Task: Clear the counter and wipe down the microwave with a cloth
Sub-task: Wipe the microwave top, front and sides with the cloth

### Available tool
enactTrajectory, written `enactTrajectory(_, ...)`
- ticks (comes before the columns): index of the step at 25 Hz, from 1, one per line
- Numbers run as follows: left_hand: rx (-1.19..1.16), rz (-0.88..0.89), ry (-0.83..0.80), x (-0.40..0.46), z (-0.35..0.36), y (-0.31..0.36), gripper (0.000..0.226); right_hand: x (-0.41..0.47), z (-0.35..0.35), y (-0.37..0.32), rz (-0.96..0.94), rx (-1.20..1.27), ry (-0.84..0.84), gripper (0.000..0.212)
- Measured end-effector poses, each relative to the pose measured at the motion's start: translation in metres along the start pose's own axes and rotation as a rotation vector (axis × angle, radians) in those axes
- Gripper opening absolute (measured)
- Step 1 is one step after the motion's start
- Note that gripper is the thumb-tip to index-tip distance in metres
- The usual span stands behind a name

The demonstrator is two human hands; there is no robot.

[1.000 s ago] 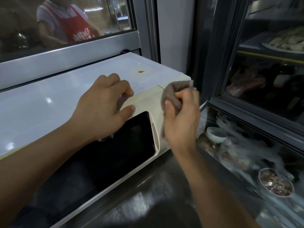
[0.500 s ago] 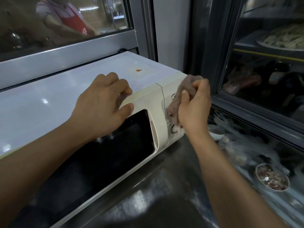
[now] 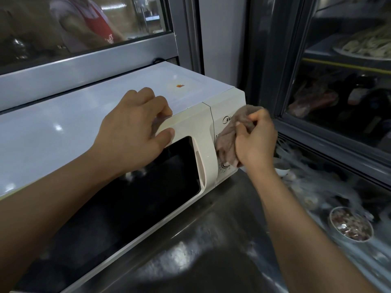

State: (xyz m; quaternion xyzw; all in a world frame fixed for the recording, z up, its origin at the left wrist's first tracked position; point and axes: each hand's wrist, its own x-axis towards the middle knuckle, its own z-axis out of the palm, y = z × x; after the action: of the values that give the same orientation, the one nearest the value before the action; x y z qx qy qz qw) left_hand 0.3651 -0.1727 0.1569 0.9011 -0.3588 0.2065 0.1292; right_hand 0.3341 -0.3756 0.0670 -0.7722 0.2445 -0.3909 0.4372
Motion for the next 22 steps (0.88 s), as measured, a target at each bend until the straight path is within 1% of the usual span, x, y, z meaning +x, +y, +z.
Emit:
enactTrajectory(2, -0.003, -0.003, 0.006, 0.0, -0.001, 0.0, 0.042, -0.023, 0.008, -0.01, -0.17, -0.042, 0.01, 0.025)
enactTrajectory(4, -0.004, -0.003, 0.01, -0.001, -0.001, 0.0, 0.043, -0.033, 0.009, -0.009, -0.252, -0.049, -0.009, 0.029)
enactTrajectory(5, 0.001, -0.001, 0.007, 0.0, -0.001, 0.0, 0.043, -0.027, 0.008, -0.006, -0.227, -0.026, -0.014, 0.028)
enactTrajectory(7, 0.017, -0.001, -0.007, 0.0, 0.0, -0.001, 0.045, -0.003, 0.002, 0.005, -0.079, 0.066, -0.029, 0.023)
enactTrajectory(10, 0.021, -0.002, -0.002, 0.0, 0.0, 0.0, 0.044, 0.029, -0.007, 0.03, 0.111, 0.179, -0.09, 0.027)
enactTrajectory(12, 0.016, -0.003, 0.004, 0.0, 0.0, 0.0, 0.043, 0.032, -0.005, 0.05, 0.219, 0.202, -0.161, 0.026)
enactTrajectory(14, 0.018, -0.004, 0.003, 0.0, -0.001, 0.0, 0.042, 0.02, 0.002, 0.063, 0.276, 0.223, -0.152, 0.021)
enactTrajectory(15, 0.024, -0.004, 0.0, 0.001, -0.001, -0.001, 0.042, 0.011, 0.005, 0.064, 0.264, 0.226, -0.106, 0.019)
enactTrajectory(17, 0.04, -0.003, -0.009, 0.002, 0.0, -0.001, 0.042, -0.012, 0.013, 0.056, 0.181, 0.242, -0.008, 0.017)
enactTrajectory(20, 0.051, 0.005, -0.009, 0.002, 0.001, -0.002, 0.042, -0.048, 0.025, 0.037, 0.113, 0.311, -0.007, 0.01)
enactTrajectory(22, 0.047, 0.01, 0.0, 0.001, 0.0, -0.003, 0.042, -0.062, 0.027, 0.028, 0.036, 0.275, 0.009, 0.008)
